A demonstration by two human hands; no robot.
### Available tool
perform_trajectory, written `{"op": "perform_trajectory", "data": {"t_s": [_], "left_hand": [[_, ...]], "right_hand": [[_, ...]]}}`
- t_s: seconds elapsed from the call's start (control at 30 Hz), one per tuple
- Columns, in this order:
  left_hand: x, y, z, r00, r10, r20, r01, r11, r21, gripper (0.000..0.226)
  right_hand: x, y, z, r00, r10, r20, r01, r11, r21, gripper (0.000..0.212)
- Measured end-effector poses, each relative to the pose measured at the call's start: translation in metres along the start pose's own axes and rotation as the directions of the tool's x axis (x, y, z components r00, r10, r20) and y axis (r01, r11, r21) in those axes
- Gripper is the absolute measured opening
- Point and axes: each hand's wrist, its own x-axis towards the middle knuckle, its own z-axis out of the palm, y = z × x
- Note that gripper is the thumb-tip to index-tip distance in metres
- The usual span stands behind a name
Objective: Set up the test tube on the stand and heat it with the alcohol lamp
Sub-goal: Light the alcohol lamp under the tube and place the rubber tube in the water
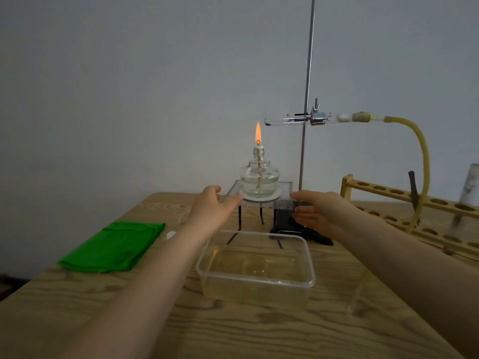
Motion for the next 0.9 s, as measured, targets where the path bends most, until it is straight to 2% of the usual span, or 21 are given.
{"op": "perform_trajectory", "data": {"t_s": [0.1, 0.2, 0.3, 0.4, 0.43, 0.5, 0.6, 0.77, 0.9], "left_hand": [[-0.009, -0.004, 0.001, 0.997, 0.051, -0.061, -0.047, 0.997, 0.066, 0.069], [-0.021, -0.007, 0.004, 0.985, 0.135, -0.11, -0.119, 0.983, 0.142, 0.051], [-0.037, -0.008, 0.009, 0.978, 0.2, -0.056, -0.186, 0.965, 0.185, 0.034], [-0.05, -0.01, 0.017, 0.973, 0.219, 0.069, -0.229, 0.951, 0.206, 0.027], [-0.054, -0.01, 0.02, 0.969, 0.213, 0.125, -0.236, 0.949, 0.212, 0.025], [-0.059, -0.012, 0.025, 0.958, 0.185, 0.219, -0.234, 0.946, 0.223, 0.024], [-0.064, -0.012, 0.03, 0.941, 0.165, 0.295, -0.249, 0.929, 0.275, 0.029], [-0.064, -0.014, 0.037, 0.931, 0.184, 0.314, -0.293, 0.891, 0.346, 0.034], [-0.064, -0.017, 0.04, 0.927, 0.205, 0.313, -0.32, 0.867, 0.382, 0.033]], "right_hand": [[-0.003, 0.005, -0.006, 0.999, 0.022, 0.023, -0.021, 0.999, -0.037, 0.063], [-0.008, 0.012, -0.014, 0.999, 0.03, 0.044, -0.026, 0.997, -0.072, 0.057], [-0.013, 0.019, -0.025, 1.0, -0.006, 0.022, 0.01, 0.985, -0.174, 0.046], [-0.019, 0.024, -0.042, 0.997, -0.07, 0.039, 0.079, 0.919, -0.387, 0.031], [-0.023, 0.026, -0.049, 0.996, -0.079, 0.052, 0.094, 0.873, -0.478, 0.024], [-0.026, 0.03, -0.062, 0.993, -0.075, 0.088, 0.115, 0.709, -0.696, 0.016], [-0.027, 0.038, -0.08, 0.987, -0.046, 0.152, 0.156, 0.459, -0.875, 0.018], [-0.033, 0.051, -0.102, 0.98, -0.029, 0.199, 0.2, 0.087, -0.976, 0.038], [-0.03, 0.065, -0.114, 0.968, -0.074, 0.238, 0.235, -0.042, -0.971, 0.042]]}}
